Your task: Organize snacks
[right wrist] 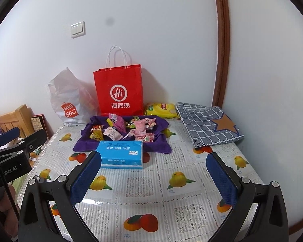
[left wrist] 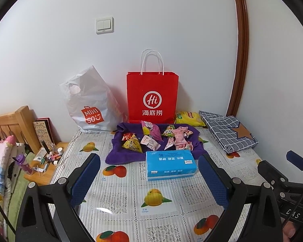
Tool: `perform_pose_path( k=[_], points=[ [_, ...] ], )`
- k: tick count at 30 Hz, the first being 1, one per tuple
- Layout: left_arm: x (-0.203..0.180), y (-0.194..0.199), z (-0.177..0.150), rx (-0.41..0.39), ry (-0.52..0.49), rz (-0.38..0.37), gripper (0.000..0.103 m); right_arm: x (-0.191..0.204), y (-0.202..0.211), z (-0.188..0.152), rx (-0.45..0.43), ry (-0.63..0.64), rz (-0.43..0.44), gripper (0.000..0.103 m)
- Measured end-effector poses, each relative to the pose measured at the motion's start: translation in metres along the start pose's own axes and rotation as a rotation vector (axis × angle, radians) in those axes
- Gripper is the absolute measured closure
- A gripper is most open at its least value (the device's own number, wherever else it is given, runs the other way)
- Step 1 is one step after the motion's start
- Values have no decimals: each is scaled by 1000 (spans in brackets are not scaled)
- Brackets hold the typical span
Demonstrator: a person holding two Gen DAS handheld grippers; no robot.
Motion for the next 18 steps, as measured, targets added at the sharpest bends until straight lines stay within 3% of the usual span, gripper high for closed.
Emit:
perform_pose_path(
  k=[18],
  points=[
    [0,-1,0,6,3,-4,5,6,2,-2,1,7,8,1]
  ],
)
Point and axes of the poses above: each gripper's, at about its wrist camera, not at the fingertips, and y roughly against the way its jaws point, x to its left, z to its top, the point moved 6 cm from there along -y, roughly the way its jaws point, and after that the axes turned 11 degrees about -z, right-handed, at the moved point
